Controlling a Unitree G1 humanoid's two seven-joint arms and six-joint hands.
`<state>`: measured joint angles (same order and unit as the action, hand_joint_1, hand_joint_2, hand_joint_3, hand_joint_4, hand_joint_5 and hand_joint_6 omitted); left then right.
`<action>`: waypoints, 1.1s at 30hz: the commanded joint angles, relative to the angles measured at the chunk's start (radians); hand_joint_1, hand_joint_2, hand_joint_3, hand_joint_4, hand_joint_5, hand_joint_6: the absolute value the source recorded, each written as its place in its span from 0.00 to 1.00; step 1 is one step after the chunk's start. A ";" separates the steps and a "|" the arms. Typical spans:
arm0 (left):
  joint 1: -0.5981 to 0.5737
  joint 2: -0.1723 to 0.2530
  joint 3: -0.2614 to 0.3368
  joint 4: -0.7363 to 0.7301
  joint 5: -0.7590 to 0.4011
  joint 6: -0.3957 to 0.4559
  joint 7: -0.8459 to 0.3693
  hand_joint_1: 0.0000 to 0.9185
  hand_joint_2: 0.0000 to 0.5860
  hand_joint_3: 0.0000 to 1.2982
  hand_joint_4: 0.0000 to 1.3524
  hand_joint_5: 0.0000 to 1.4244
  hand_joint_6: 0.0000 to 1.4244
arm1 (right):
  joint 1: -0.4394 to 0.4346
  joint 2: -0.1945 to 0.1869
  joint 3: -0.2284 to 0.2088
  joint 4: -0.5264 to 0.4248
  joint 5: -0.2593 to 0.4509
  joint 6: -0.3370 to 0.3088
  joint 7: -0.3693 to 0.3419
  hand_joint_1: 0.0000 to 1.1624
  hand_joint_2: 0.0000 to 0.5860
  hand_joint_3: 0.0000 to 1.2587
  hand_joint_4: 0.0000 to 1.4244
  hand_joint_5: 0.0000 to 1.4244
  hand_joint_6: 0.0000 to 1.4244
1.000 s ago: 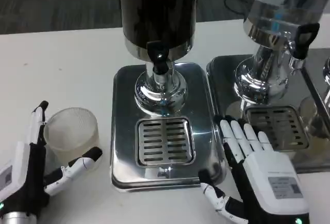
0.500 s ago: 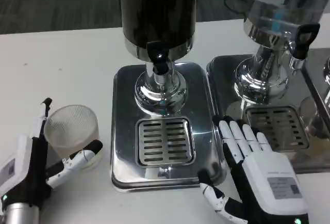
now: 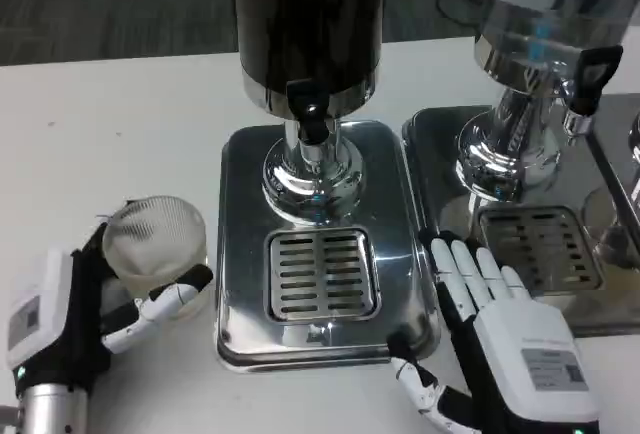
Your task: Grasp the cup under the faucet to collect the drink, then remove the cup.
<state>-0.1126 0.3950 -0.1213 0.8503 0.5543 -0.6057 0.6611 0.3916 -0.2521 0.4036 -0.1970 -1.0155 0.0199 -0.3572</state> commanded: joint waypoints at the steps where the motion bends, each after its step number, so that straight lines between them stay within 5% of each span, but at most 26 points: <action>1: 0.008 0.006 -0.027 0.018 0.023 0.001 0.037 0.43 0.19 0.23 0.32 0.49 0.54 | -0.009 -0.011 -0.004 -0.004 0.005 -0.002 0.007 0.27 0.70 0.00 0.00 0.00 0.03; 33: 0.025 0.017 -0.059 -0.021 0.063 -0.066 0.201 0.48 0.24 0.27 0.36 0.53 0.61 | -0.022 -0.026 0.001 0.000 0.014 0.001 0.004 0.27 0.70 0.00 0.00 0.00 0.04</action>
<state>-0.0860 0.4047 -0.1779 0.8657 0.6056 -0.6446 0.8269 0.3716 -0.2776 0.4017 -0.1969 -0.9980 0.0200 -0.3558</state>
